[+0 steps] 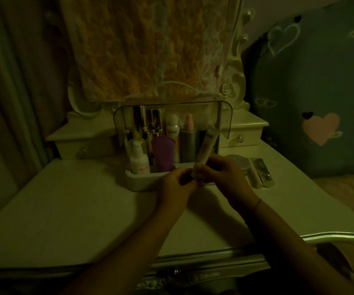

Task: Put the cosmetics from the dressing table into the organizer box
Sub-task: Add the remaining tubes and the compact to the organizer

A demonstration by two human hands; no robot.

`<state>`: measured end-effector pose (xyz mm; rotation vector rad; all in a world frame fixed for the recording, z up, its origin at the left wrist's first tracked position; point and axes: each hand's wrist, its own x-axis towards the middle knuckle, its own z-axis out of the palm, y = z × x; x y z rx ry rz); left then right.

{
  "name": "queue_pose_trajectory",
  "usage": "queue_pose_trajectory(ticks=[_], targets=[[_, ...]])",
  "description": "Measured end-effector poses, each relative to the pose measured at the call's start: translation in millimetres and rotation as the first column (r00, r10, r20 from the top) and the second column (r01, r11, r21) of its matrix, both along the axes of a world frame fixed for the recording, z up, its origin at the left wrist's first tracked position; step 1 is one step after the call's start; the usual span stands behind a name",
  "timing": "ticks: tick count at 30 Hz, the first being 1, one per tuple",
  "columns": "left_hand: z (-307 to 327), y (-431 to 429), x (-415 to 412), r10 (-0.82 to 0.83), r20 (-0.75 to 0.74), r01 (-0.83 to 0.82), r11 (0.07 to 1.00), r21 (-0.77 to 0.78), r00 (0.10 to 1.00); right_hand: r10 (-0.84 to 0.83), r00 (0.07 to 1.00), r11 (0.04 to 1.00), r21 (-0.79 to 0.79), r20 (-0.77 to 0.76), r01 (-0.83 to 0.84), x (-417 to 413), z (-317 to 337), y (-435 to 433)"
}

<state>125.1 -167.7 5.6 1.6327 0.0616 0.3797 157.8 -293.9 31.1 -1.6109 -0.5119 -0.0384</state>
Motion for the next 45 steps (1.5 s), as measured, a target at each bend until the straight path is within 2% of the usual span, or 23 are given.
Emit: queue_pose_trajectory(ticks=[3,9,12,14,16,22,27,33,39,45], targets=[[1,8,1,0.085,0.056,-0.087,0.996,0.037,0.995,0.008,1.000,0.999,-0.039,0.026,-0.006,9,6,13],[-4,21,2,0.211,0.088,-0.210,0.978,-0.014,0.974,-0.065,0.992,0.989,-0.129,0.106,0.078,46,21,25],[-5,23,1,0.236,0.085,-0.234,0.972,-0.033,0.968,-0.088,0.979,0.954,-0.266,0.185,0.136,62,18,31],[-5,24,1,0.250,0.084,-0.248,0.968,-0.036,0.965,-0.079,0.981,0.938,-0.321,0.176,0.133,67,11,34],[-5,26,0,0.257,0.084,-0.254,0.966,-0.046,0.963,-0.058,0.989,0.935,-0.339,0.136,0.101,69,4,36],[1,23,-1,0.250,0.101,-0.244,0.967,-0.071,0.963,-0.041,0.988,0.932,-0.351,0.146,0.090,74,3,41],[2,23,-2,0.246,0.110,-0.240,0.968,-0.069,0.963,-0.083,0.962,0.941,-0.296,0.259,0.161,77,21,49],[1,25,-3,0.246,0.102,-0.242,0.969,-0.052,0.964,-0.160,0.895,0.867,-0.375,0.416,0.329,77,22,69],[1,25,-2,0.254,0.105,-0.251,0.967,-0.044,0.961,-0.161,0.926,0.803,-0.500,0.342,0.324,80,7,78],[2,23,-2,0.252,0.109,-0.249,0.968,-0.044,0.962,-0.189,0.933,0.800,-0.503,0.307,0.328,78,6,82]])
